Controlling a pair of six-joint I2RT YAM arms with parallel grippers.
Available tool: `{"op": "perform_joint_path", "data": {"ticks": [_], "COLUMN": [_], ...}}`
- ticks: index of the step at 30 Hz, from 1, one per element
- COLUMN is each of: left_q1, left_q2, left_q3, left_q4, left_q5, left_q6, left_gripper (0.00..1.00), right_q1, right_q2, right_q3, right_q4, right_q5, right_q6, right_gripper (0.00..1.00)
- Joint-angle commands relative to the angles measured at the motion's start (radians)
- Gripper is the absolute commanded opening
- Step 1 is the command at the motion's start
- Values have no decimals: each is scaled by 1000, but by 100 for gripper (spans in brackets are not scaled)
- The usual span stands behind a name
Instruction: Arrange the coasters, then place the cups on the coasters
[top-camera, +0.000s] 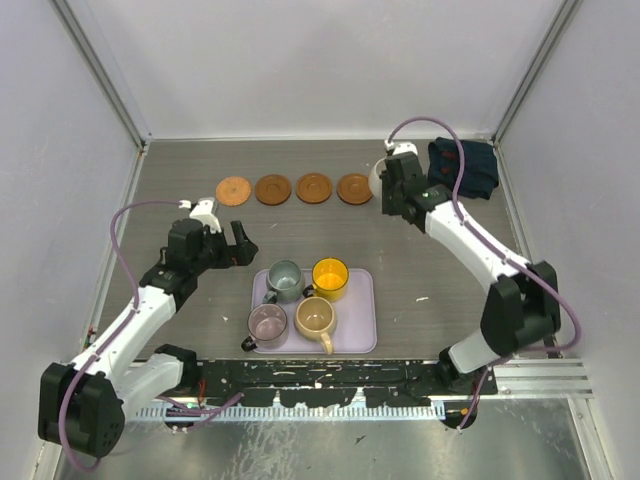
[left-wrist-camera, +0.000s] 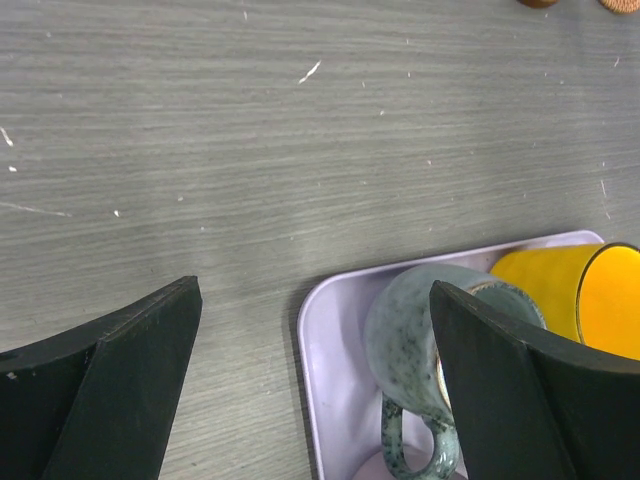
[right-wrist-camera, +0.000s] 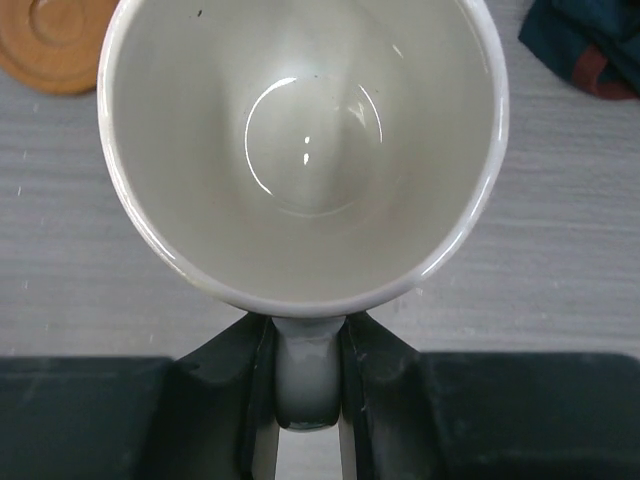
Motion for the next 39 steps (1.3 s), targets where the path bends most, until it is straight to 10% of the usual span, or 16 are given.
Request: {"op": "perform_joint_path", "data": {"ticks": [1, 18, 39], "left_q1": [-3, -1, -1], "left_q2": [30, 207, 243], "left_q3": [91, 214, 203], "left_q4": [-1, 27, 59], "left_q5": [-40, -77, -87], "left_q6": [25, 21, 16], "left_gripper": [98, 98, 98], "right_q1": [-134, -254, -260], "right_q2": [105, 486, 537], "right_q3": [173, 402, 336], "right_q4": [164, 244, 307], "right_q5": [-156, -210, -173], "right_q6": [-23, -93, -121], "right_gripper": [1, 1, 1]}}
